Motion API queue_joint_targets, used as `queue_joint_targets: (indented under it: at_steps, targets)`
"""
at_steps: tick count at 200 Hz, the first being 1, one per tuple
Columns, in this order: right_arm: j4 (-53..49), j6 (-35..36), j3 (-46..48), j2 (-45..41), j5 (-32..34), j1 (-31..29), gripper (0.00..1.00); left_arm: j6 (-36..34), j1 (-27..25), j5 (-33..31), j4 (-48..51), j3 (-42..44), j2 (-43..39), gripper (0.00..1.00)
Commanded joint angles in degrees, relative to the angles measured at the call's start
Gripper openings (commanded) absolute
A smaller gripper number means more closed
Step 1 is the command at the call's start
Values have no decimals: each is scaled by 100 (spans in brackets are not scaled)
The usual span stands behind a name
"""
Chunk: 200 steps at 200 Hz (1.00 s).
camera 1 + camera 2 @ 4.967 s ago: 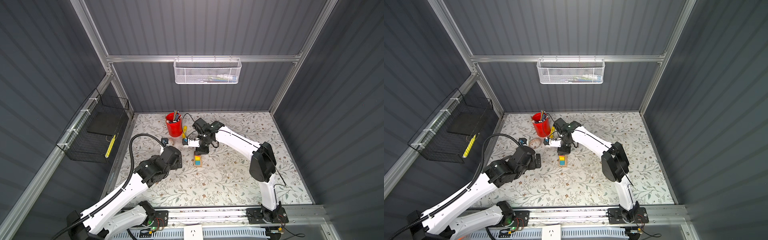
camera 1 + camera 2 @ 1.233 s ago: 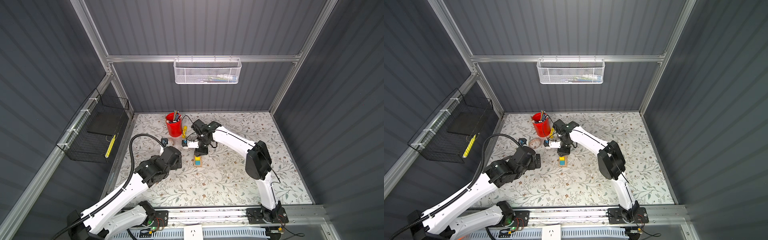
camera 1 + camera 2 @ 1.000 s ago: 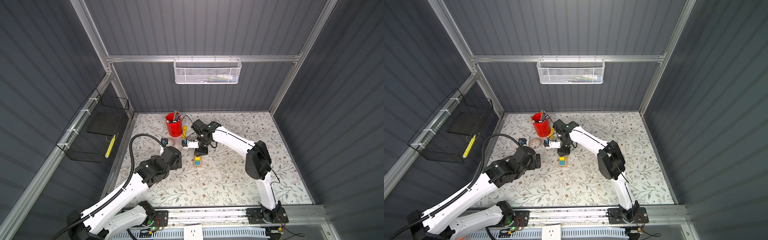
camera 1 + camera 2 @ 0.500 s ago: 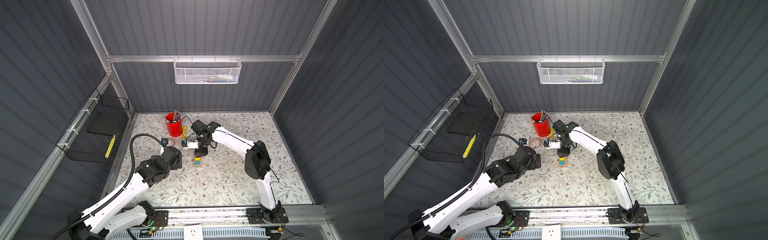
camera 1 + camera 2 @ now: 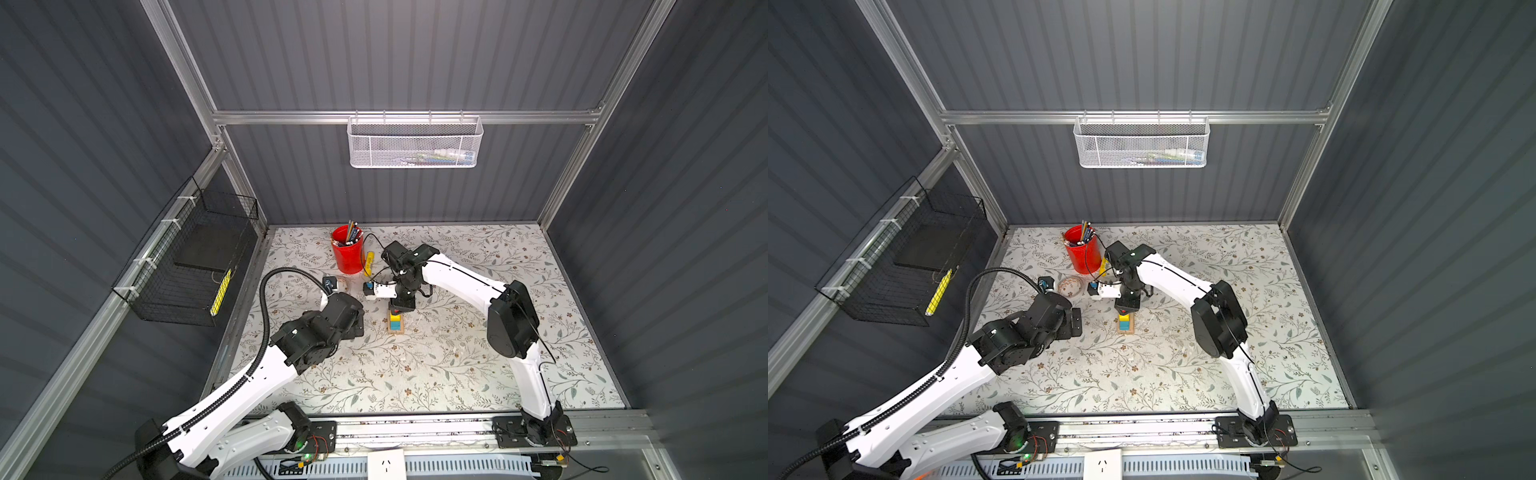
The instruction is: Build the wood block tower
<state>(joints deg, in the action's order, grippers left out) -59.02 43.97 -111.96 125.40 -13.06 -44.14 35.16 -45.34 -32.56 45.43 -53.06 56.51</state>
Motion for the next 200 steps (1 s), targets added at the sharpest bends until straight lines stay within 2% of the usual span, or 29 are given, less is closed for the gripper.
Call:
queue_joint_targets:
  at_steps: [1,32,93,134,158,180,200]
  targets:
    - [-171,-19,-186,87,-9,-7,36,79,-1,-119,156,12,-49,100]
    - [-184,-2,-193,94,-23,-16,36,79,-1,-124,164,7,-53,100]
    - [-171,-46,-186,48,-77,-33,45,79,-1,-119,159,7,-59,100]
    - [122,-313,-19,-525,-329,-33,53,44,-1,-135,139,-51,-38,100]
    - [561,-669,412,-1173,-355,9,59,14,-1,-196,137,-118,-43,100]
    - [933,-1294,916,-1927,-451,168,64,-8,8,-384,100,-180,-74,100]
    - [1714,-2396,1731,-2822,-30,500,68,-98,231,-626,-257,-68,-131,99]
